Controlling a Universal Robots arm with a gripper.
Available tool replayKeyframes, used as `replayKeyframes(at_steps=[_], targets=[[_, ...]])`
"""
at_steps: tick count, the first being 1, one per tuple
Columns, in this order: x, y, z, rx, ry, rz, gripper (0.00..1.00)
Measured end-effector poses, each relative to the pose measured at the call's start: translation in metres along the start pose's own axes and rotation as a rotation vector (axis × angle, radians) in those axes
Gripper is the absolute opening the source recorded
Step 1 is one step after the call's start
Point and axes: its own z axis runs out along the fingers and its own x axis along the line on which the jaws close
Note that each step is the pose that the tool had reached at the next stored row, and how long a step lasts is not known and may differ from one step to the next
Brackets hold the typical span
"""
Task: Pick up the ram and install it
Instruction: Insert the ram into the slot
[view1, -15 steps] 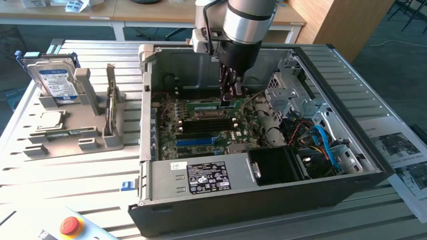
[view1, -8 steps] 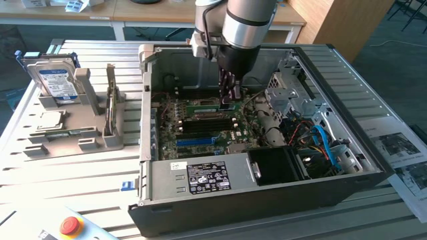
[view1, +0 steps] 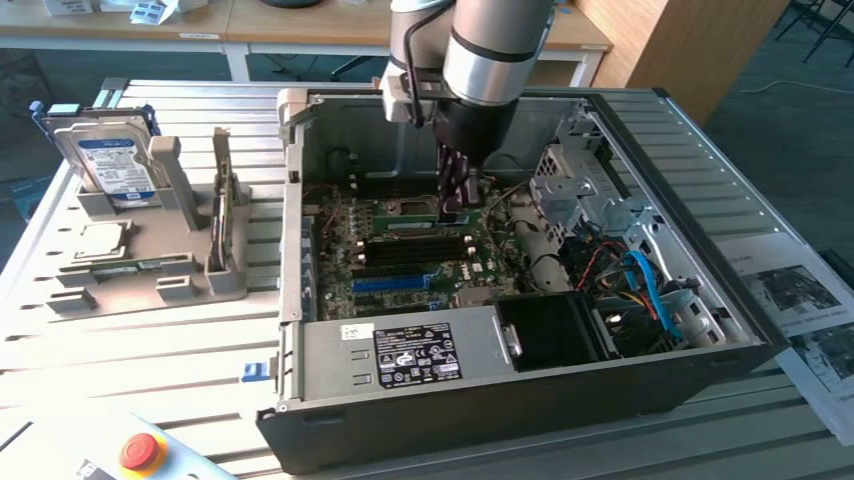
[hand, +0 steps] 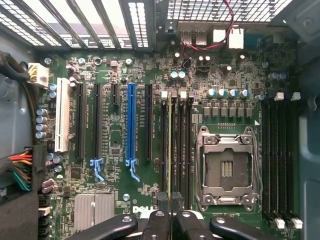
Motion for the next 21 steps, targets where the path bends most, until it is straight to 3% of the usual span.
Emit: replayKeyframes(at_steps=[21], targets=[[0.000, -0.0001, 0.0213, 0.0001, -0.0006, 0.011, 0.12]])
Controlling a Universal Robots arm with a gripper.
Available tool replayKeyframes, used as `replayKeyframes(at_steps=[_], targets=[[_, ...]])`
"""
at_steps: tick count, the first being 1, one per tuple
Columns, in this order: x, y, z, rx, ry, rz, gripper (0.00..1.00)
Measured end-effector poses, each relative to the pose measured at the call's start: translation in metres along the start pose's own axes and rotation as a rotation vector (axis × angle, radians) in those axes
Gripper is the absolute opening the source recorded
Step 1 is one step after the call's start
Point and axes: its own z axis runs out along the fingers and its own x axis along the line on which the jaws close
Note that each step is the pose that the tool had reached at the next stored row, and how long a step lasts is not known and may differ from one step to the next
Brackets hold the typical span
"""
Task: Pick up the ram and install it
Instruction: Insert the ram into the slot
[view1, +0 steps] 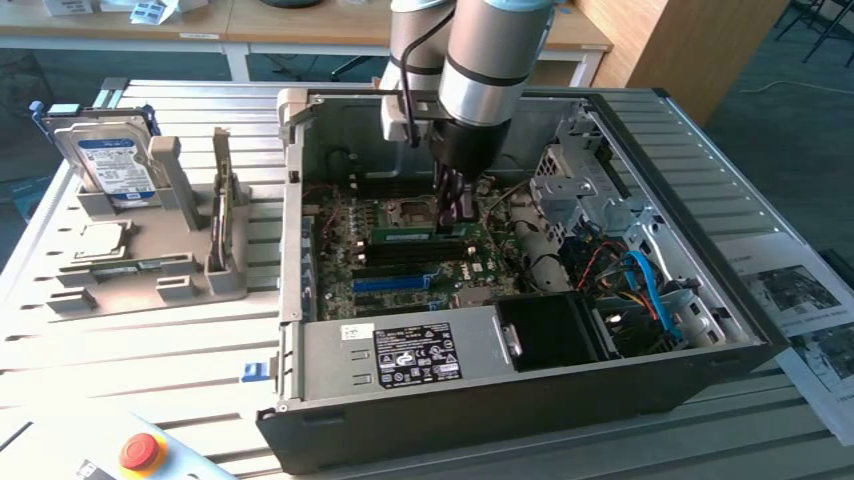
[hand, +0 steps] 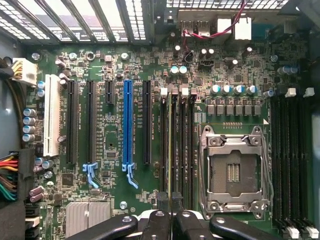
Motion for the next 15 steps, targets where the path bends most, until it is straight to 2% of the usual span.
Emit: replayKeyframes(at_steps=[7, 15], targets=[[0.0000, 0.0000, 0.0050, 0.0001, -0.0001, 0.003, 0.12], [0.0000, 0.0004, 0.0054, 0.0010, -0.0001, 0.004, 0.12]])
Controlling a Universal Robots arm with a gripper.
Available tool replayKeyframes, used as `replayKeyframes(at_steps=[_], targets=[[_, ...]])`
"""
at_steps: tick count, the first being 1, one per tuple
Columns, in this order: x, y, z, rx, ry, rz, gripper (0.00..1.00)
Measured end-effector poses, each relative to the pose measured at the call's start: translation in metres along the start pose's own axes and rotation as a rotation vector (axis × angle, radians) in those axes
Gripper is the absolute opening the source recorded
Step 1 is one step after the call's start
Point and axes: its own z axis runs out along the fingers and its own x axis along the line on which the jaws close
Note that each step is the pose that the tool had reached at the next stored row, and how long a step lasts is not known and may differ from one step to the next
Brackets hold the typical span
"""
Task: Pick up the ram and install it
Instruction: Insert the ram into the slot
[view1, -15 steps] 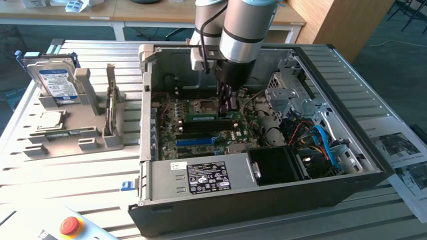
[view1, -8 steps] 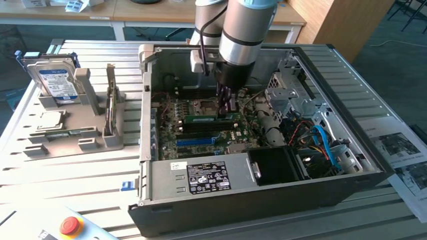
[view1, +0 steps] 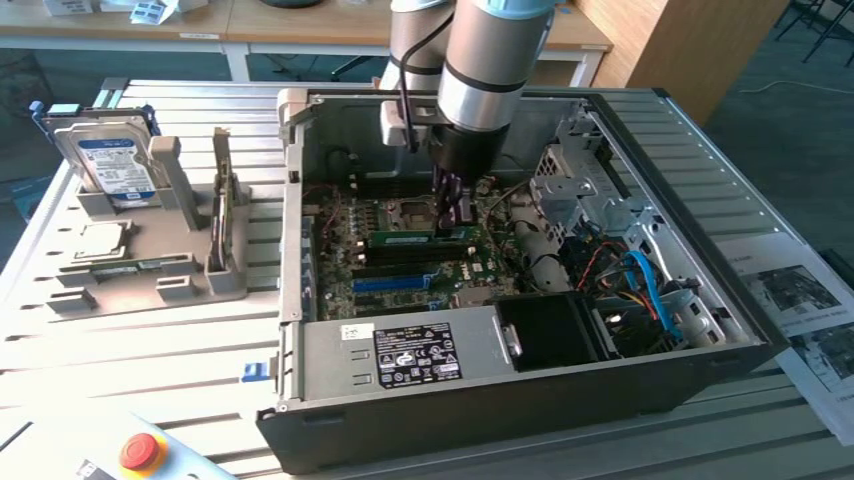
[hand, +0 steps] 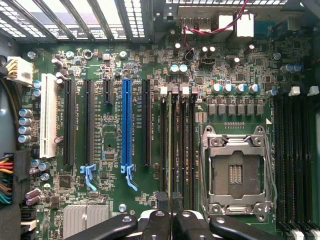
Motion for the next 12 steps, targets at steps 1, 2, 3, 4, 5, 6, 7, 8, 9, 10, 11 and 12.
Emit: replayKeyframes(at_steps=[1, 2, 3, 4, 5, 6, 7, 8, 9, 10, 11, 12], targets=[[0.0000, 0.0002, 0.0000, 0.0006, -0.0001, 0.000, 0.12], [0.0000, 0.0003, 0.0001, 0.0010, -0.0001, 0.000, 0.12], [0.0000, 0.0005, 0.0001, 0.0013, 0.0000, -0.001, 0.12], [0.0001, 0.0005, 0.0000, 0.0015, 0.0000, -0.001, 0.12], [0.0001, 0.0005, 0.0000, 0.0016, 0.0000, -0.001, 0.12], [0.0001, 0.0005, 0.0000, 0.0016, 0.0000, -0.002, 0.12], [0.0001, 0.0005, 0.0000, 0.0016, 0.0001, -0.002, 0.12], [0.0001, 0.0006, 0.0000, 0.0015, 0.0002, -0.003, 0.12], [0.0001, 0.0006, 0.0000, 0.0015, 0.0003, -0.005, 0.12], [0.0001, 0.0006, 0.0001, 0.0015, 0.0004, -0.007, 0.12], [0.0001, 0.0006, 0.0001, 0.0014, 0.0004, -0.009, 0.12], [0.0001, 0.0006, 0.0002, 0.0015, 0.0004, -0.011, 0.12]])
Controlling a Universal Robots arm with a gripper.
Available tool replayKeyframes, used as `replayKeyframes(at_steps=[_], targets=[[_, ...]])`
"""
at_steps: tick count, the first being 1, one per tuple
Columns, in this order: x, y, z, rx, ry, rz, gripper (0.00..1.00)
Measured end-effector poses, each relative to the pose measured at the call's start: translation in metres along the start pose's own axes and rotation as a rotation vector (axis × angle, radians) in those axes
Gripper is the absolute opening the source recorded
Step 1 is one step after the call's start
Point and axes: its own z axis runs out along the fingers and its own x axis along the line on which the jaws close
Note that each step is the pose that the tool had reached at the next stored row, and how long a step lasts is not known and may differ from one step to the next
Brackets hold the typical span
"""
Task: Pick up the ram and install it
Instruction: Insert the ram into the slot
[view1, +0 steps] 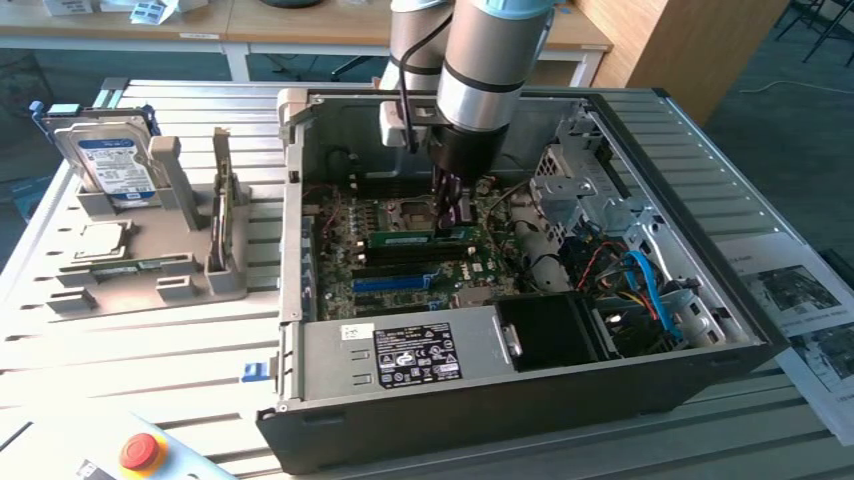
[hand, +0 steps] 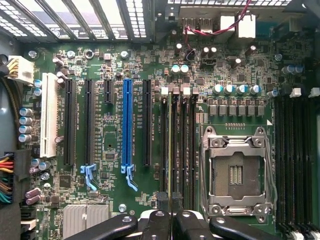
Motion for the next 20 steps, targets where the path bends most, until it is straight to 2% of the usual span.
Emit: replayKeyframes(at_steps=[20], targets=[[0.0003, -0.0001, 0.0052, 0.0001, -0.0002, -0.001, 0.12]])
